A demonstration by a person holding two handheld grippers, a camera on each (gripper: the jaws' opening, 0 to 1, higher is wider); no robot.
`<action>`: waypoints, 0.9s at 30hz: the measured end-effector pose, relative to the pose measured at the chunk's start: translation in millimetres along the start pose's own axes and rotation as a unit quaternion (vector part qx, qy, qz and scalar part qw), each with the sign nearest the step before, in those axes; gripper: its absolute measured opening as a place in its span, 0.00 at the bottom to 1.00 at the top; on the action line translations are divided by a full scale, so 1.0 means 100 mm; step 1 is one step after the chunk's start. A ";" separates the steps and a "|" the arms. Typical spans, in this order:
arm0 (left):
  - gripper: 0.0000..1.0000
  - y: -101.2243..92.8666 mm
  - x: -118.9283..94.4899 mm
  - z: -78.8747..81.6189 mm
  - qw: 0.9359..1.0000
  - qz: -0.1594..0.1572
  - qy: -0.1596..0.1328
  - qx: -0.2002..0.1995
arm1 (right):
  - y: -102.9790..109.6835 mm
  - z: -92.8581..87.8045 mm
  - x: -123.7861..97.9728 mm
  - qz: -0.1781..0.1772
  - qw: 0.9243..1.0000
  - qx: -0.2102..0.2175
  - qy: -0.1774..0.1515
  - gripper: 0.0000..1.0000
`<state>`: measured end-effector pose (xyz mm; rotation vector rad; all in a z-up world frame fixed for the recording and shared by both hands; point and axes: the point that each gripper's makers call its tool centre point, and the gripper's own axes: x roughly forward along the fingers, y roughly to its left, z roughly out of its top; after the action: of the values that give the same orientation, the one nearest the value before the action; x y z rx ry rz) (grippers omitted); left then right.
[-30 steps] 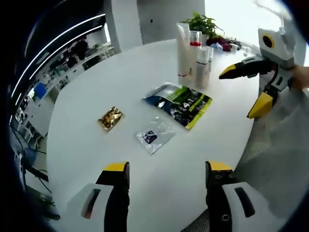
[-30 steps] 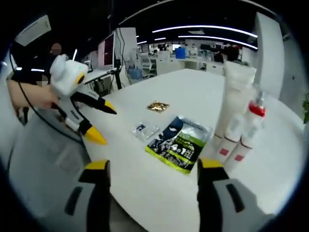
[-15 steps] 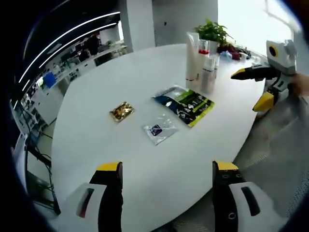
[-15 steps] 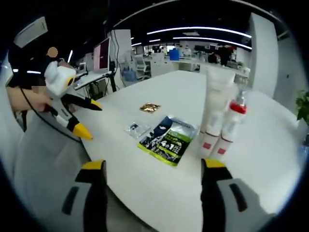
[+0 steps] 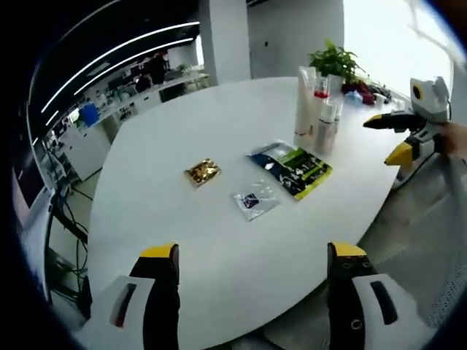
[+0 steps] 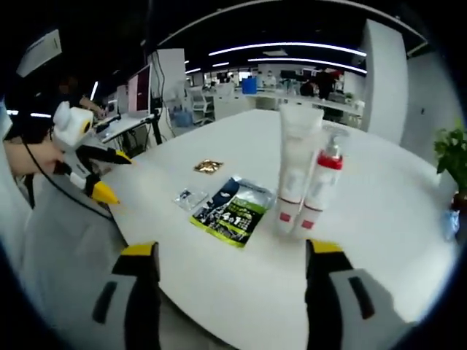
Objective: Arrange the skincare products in the storage area until every visible bottle or jar stands upright without overlapping.
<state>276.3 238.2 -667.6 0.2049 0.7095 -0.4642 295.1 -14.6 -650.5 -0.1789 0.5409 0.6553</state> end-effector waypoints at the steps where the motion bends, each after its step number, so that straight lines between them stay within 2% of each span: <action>1: 0.82 0.01 -0.01 0.01 1.000 0.001 -0.003 -0.001 | -0.02 0.00 -0.01 -0.005 1.000 0.002 -0.002 0.89; 16: 0.93 0.06 -0.16 0.18 0.997 0.016 -0.067 -0.020 | -0.07 0.06 -0.13 -0.031 0.999 0.022 -0.019 0.93; 27: 0.93 0.08 -0.16 0.17 0.997 0.021 -0.067 -0.026 | -0.12 0.08 -0.16 -0.042 0.998 0.040 -0.032 0.92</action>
<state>278.8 244.7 -643.8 0.1389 0.5846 -0.4150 295.2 -30.5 -635.6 -0.1045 0.4950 0.5542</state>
